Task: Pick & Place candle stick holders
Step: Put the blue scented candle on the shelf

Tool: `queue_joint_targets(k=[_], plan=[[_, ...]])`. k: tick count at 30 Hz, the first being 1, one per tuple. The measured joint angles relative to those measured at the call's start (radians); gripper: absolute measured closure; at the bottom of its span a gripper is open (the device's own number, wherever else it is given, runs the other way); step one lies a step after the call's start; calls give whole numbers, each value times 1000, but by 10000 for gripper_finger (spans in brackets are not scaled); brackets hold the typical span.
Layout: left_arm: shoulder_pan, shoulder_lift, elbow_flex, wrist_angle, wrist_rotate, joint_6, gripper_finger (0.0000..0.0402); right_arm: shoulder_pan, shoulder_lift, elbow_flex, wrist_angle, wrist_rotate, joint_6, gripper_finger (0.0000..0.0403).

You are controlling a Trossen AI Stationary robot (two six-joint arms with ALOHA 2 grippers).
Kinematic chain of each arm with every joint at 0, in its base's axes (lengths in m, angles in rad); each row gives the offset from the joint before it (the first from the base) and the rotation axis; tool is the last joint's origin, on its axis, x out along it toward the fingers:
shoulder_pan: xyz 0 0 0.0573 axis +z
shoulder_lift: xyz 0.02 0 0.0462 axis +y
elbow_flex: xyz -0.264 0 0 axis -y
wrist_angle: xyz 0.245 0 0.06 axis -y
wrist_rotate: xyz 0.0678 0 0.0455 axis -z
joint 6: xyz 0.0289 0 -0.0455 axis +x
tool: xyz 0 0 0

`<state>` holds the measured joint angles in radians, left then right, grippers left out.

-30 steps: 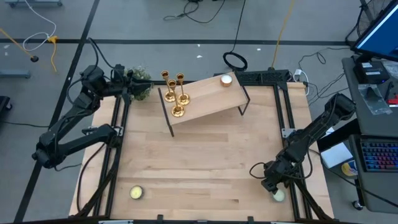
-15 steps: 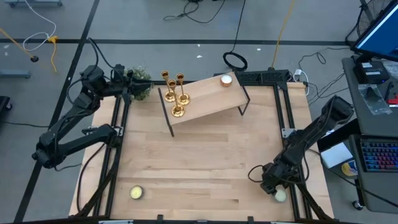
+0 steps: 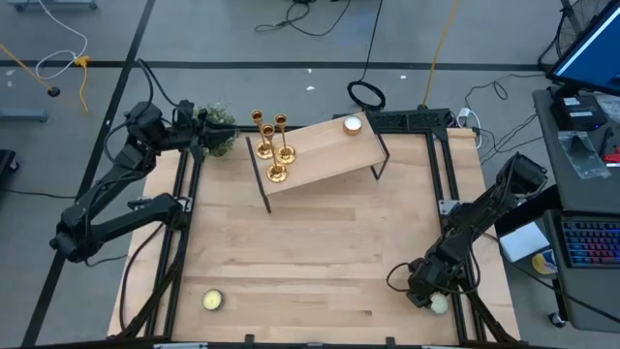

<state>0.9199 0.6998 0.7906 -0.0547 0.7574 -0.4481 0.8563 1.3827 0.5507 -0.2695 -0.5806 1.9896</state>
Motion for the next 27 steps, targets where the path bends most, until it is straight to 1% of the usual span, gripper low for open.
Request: queue_joint_targets(k=[9, 12, 15, 27], plan=[[0, 0, 0, 0, 0, 4, 300, 1, 0, 0, 1, 0, 2, 74], [0, 0, 0, 0, 0, 5, 300, 1, 1, 0, -3, -1, 3, 81], [0, 0, 0, 0, 0, 5, 300, 1, 2, 0, -15, -12, 5, 98], [0, 0, 0, 0, 0, 22, 300, 2, 2, -3, -36, -19, -1, 194]])
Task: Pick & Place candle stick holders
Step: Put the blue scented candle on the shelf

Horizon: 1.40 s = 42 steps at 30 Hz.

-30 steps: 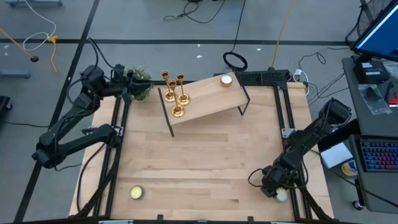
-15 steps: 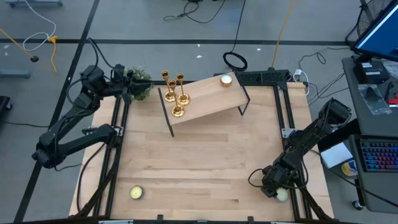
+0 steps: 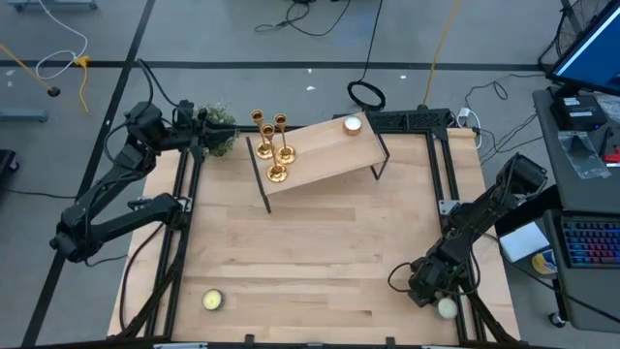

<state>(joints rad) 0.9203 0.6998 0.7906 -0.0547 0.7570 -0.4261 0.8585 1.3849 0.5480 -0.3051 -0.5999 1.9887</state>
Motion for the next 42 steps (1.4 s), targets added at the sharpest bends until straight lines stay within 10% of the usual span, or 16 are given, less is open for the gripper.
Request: queue_joint_targets(k=[42], plan=[[0, 0, 0, 0, 0, 13, 300, 1, -10, 2, 41, -26, -106, 138]])
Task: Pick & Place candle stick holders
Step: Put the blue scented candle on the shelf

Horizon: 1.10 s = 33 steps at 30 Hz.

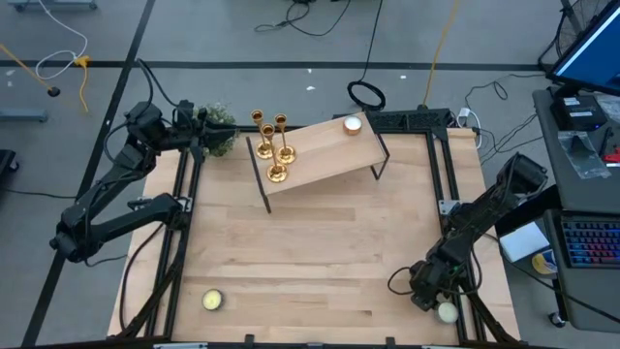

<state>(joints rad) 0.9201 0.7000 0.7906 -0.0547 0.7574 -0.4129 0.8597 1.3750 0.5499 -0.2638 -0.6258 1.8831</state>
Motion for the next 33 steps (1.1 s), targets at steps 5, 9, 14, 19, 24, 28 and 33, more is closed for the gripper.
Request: queue_joint_targets(k=[5, 9, 14, 19, 24, 28, 33], plan=[[0, 0, 0, 0, 0, 0, 300, 3, -54, -2, -12, 67, -17, 138], [0, 0, 0, 0, 0, 0, 300, -1, -114, 0, -47, 120, -22, 138], [0, 0, 0, 1, 0, -1, 300, 8, -169, -1, -137, 78, 2, 138], [0, 0, 0, 3, 1, -6, 300, 25, -214, -1, -179, 84, 33, 138], [0, 0, 0, 3, 1, -4, 300, 40, -223, 0, -175, 89, 73, 138], [0, 0, 0, 4, 0, -1, 300, 44, -220, 0, -145, 79, 62, 138], [0, 0, 0, 4, 0, 0, 300, 45, -220, 0, -122, 71, 5, 138]])
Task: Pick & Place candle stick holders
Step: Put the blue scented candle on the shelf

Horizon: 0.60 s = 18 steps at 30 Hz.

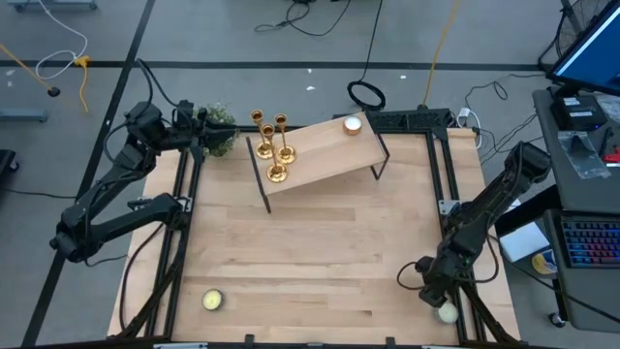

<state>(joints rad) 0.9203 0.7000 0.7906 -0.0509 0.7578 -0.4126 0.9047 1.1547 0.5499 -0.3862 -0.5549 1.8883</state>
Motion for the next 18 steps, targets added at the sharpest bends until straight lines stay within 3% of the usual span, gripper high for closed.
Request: queue_joint_targets(k=[18], plan=[[0, 0, 0, 0, -15, -1, 300, 0, 31, 0, 158, -59, 62, 138]])
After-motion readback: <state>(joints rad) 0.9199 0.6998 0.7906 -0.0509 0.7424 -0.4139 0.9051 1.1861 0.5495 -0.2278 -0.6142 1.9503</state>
